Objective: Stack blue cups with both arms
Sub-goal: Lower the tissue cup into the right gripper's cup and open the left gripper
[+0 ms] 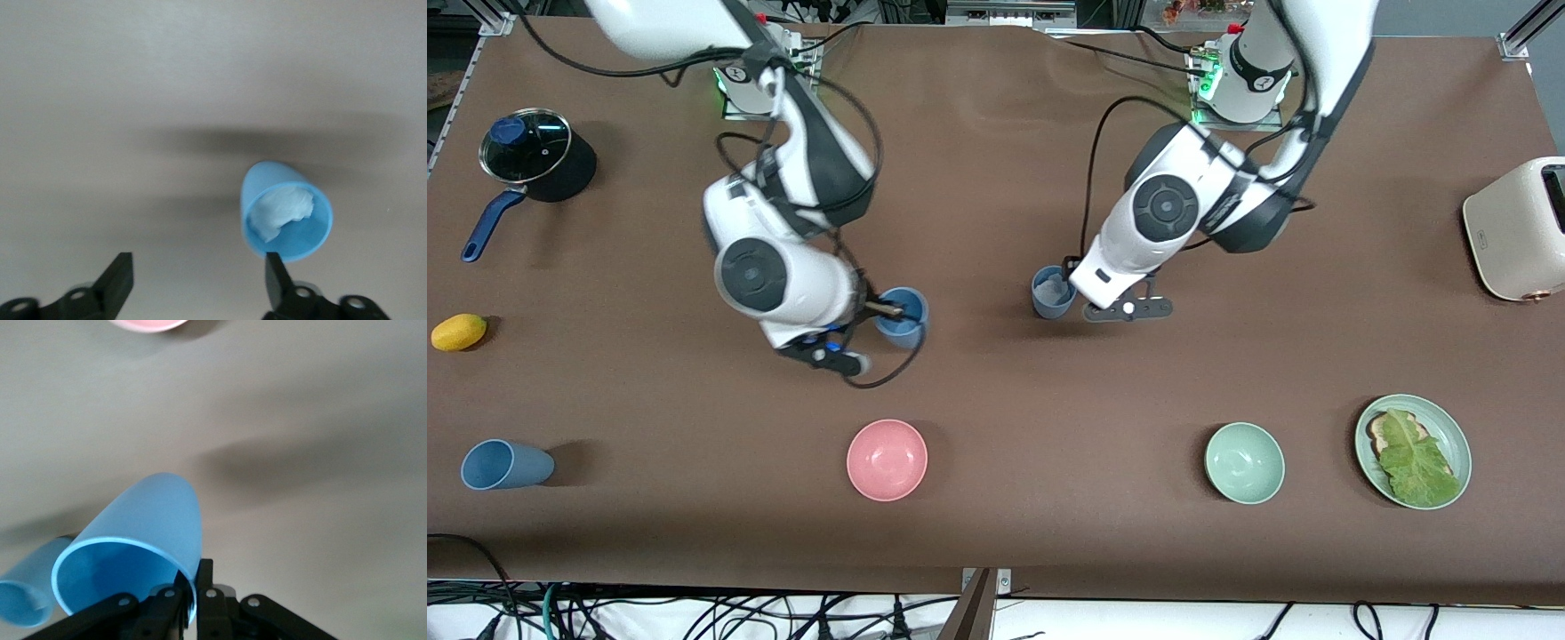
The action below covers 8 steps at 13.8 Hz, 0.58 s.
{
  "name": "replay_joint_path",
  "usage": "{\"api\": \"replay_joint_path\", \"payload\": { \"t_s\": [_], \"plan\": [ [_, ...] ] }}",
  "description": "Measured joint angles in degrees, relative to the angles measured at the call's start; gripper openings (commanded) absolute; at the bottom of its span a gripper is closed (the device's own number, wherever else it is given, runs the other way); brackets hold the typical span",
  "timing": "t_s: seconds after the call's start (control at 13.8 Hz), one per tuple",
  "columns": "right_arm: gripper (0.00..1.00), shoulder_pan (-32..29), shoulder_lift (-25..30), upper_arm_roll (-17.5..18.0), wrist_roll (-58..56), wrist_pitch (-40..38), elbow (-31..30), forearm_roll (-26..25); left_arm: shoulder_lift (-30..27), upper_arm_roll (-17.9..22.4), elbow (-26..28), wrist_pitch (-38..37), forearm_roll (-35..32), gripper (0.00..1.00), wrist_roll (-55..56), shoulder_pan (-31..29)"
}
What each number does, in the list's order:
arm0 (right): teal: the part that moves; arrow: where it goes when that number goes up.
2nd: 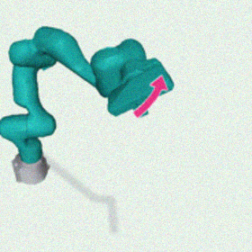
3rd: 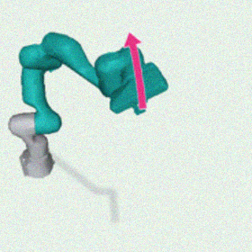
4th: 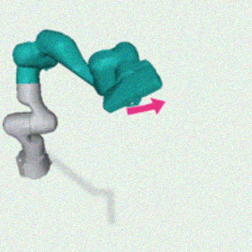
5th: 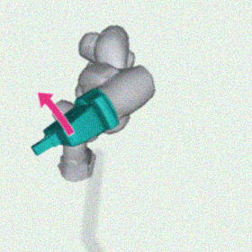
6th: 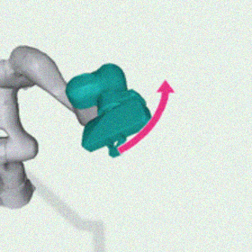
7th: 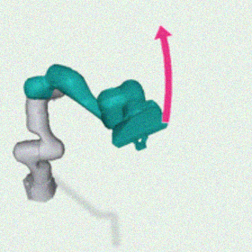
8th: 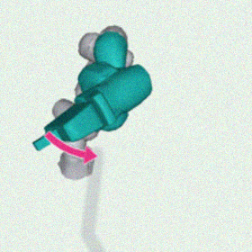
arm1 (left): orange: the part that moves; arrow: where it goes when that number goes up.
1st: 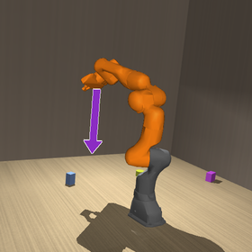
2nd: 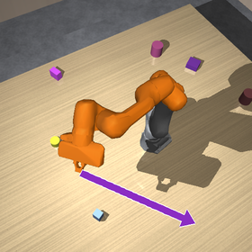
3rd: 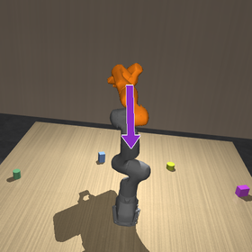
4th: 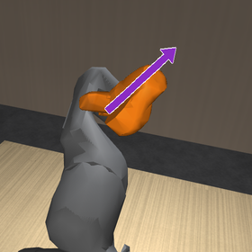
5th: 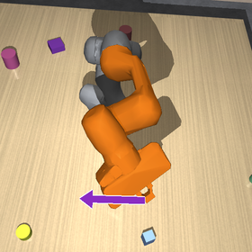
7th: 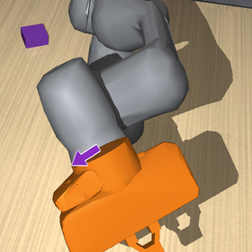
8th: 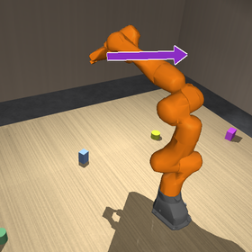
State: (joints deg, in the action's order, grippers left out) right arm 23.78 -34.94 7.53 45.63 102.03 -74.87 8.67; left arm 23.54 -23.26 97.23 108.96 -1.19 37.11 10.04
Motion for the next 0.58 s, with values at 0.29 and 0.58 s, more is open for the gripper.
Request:
{"api": "replay_joint_path", "payload": {
  "t_s": [0.29, 0.58],
  "plan": [
    [0.0, 9.47, -2.93, -0.01, 13.17, 0.64, 6.44, 0.12, -2.35, 0.19, -6.94, -11.82, -0.78, 1.0, -10.51, -6.12],
    [0.0, 16.28, -6.39, -0.17, 21.91, 3.29, 10.0, 0.1, -6.14, 0.3, -8.15, -15.61, -0.79, 1.0, -18.33, -11.32]
  ]
}}
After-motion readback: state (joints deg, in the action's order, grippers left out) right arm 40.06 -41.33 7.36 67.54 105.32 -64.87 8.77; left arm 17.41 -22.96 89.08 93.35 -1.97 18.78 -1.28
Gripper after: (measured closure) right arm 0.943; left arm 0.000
